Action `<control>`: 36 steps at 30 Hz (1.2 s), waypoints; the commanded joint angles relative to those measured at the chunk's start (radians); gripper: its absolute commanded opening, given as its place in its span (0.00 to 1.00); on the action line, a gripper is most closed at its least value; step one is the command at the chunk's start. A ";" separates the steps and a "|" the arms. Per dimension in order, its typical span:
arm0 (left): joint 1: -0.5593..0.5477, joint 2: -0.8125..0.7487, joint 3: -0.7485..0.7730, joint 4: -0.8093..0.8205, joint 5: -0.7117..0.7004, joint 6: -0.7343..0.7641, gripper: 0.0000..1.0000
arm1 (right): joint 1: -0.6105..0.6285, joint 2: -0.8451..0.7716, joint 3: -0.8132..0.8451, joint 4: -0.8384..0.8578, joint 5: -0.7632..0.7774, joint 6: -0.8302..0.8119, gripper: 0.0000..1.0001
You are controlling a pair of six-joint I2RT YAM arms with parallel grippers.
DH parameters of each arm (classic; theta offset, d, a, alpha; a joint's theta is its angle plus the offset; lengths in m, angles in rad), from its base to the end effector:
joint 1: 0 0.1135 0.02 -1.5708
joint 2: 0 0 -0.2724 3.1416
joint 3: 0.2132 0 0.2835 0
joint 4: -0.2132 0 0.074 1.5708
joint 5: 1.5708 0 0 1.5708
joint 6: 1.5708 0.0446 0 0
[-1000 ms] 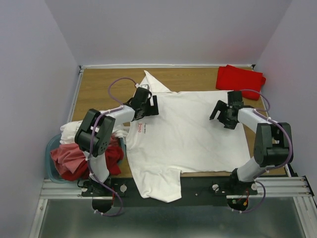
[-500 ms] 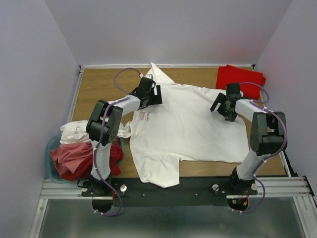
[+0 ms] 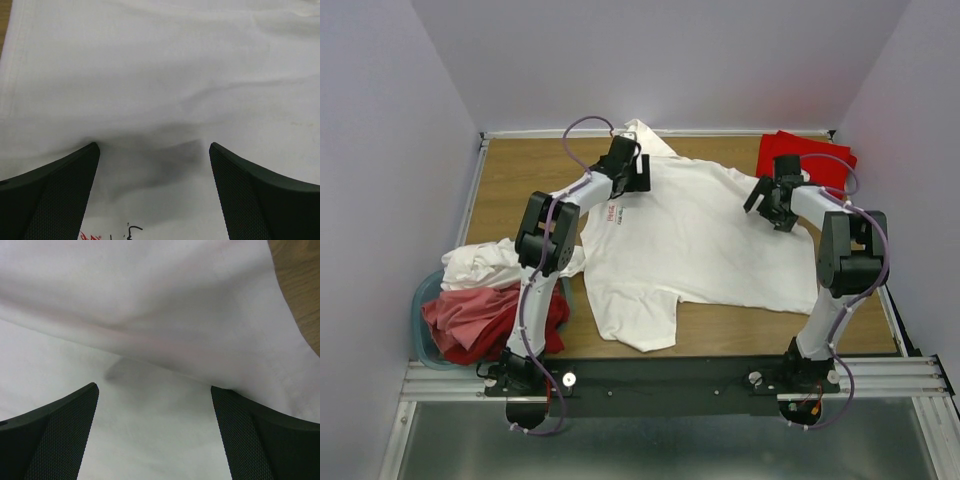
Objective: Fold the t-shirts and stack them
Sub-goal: Fold the tshirt
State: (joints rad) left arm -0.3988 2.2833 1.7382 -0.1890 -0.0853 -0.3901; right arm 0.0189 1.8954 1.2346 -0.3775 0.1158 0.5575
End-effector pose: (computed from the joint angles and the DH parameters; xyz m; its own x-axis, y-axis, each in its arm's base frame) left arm 0.5120 -0.2116 0.1479 -0.6959 -0.1179 -0.7084 0.0692 0.9708 -0.2296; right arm 0.4225 0.0028 0.1471 -0.7099 0.5122 -0.4835 0.4896 0.8523 0.1841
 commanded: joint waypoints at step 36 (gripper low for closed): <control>-0.034 -1.416 -0.986 -0.283 -0.116 -0.208 0.94 | 0.683 -0.475 -0.406 -0.087 -0.120 0.229 1.00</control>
State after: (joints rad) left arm -0.4198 0.9520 0.8013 -0.4023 -0.2127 -0.5198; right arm 0.6231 1.4700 0.8989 -0.4393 -0.0574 0.6682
